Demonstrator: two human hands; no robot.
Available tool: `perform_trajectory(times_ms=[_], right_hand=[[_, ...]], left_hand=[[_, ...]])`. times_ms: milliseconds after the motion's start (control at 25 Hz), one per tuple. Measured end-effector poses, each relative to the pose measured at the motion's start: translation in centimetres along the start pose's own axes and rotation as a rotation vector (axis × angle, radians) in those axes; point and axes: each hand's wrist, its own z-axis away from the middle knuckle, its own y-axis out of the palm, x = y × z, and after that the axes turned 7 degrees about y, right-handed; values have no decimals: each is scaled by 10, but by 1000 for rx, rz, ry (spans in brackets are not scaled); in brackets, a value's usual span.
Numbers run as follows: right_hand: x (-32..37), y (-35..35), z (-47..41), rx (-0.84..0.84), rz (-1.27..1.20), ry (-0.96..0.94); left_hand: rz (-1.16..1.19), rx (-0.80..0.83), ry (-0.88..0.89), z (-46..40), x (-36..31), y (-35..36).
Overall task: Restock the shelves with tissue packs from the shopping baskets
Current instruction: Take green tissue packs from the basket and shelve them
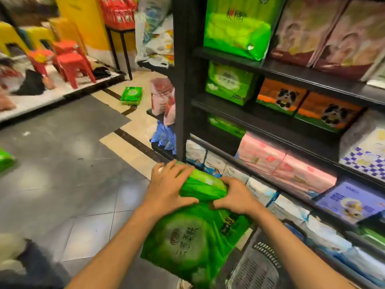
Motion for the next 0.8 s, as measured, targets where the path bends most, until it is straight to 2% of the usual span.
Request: perform_trajectory(times_ms=[80, 160, 200, 280, 320, 360, 480, 560, 680, 800], right_hand=[[-17, -6, -33, -34, -303, 126], [-28, -14, -64, -88, -593, 201], [-30, -13, -78, -111, -766, 241], [-32, -5, -99, -107, -1020, 257], [-29, -6, -119, -110, -1085, 267], [-25, -7, -137, -135, -1138, 276], [1, -11, -180, -256, -1147, 313], [17, -6, -207, -331, -1113, 320], [37, 15, -228, -336, -1037, 428], [58, 53, -234, -511, -951, 556]], left_hand=[[224, -95, -426, 18, 52, 27], [695, 31, -1003, 37, 104, 67], [933, 87, -1189, 41, 121, 82], [1376, 30, -1350, 31, 146, 99], [1506, -48, -1346, 11, 164, 101], [1541, -105, -1302, -13, 183, 97], [1525, -149, -1180, -73, 238, 88], [1514, -125, -1125, -104, 277, 97], [1491, -40, -1020, -135, 328, 117], [1523, 61, -927, -162, 378, 131]])
